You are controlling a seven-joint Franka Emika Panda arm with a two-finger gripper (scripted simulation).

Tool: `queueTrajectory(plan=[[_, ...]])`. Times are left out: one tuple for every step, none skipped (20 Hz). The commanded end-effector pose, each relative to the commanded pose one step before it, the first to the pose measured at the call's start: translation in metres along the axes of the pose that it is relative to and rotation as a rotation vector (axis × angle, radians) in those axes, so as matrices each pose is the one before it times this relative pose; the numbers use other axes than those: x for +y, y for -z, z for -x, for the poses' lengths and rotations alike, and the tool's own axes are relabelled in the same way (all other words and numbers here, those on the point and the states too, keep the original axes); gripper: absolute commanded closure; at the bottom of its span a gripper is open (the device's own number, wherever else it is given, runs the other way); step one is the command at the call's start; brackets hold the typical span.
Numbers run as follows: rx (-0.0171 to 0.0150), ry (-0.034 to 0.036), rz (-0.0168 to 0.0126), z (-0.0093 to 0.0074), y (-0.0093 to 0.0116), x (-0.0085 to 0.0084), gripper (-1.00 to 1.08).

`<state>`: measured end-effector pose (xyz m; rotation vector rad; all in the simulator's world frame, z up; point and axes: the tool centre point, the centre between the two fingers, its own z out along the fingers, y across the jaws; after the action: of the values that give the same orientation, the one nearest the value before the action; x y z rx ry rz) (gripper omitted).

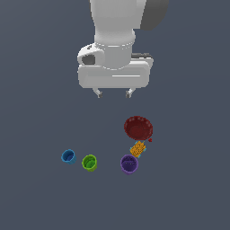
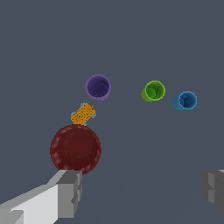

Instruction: Pick up a designated object from a clutter of objects.

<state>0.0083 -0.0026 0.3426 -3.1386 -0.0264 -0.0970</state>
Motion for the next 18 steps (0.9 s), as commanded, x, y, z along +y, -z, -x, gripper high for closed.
queueTrajectory(plan=[[0.0, 0.0, 0.0, 0.0, 0.0, 0.00001, -0.92], [-0.00014, -0.00039, -0.00056, -0.00001, -0.00008, -0.00004, -0.92], [-0.00038, -0.00103, -0.00146, 0.0, -0.00021, -0.00023, -0.92], [-0.00068, -0.00189, -0.00263, -0.00002, -0.00037, -0.00019, -0.92], [-0.00092, -0.00266, -0.00362, -0.00002, -0.0005, -0.0003, -0.92], [-0.00116, -0.00348, -0.00457, -0.00001, -0.00061, -0.00042, -0.92], [-0.00138, -0.00437, -0.00548, 0.00002, -0.0007, -0.00051, -0.92], [-0.00153, -0.00524, -0.00616, 0.00007, -0.00074, -0.0006, -0.92], [-0.00135, -0.00513, -0.00553, 0.00012, -0.0006, -0.00055, -0.92], [-0.00106, -0.00458, -0.00445, 0.00017, -0.00041, -0.00049, -0.92], [-0.00079, -0.00399, -0.00341, 0.0002, -0.00024, -0.0004, -0.92], [-0.00051, -0.00324, -0.00233, 0.00022, -0.00009, -0.00032, -0.92], [-0.00025, -0.00234, -0.00127, 0.00021, 0.00004, -0.00021, -0.92], [0.0, -0.00096, -0.00017, 0.00015, 0.00011, -0.00015, -0.92], [0.00017, 0.00049, 0.00067, 0.0, 0.00008, 0.00007, -0.92], [0.00014, 0.00172, 0.00077, -0.00019, -0.00007, 0.00026, -0.92], [0.00008, 0.0029, 0.0008, -0.00035, -0.00024, 0.0002, -0.92], [-0.00004, 0.00374, 0.00056, -0.00052, -0.00043, 0.00031, -0.92]])
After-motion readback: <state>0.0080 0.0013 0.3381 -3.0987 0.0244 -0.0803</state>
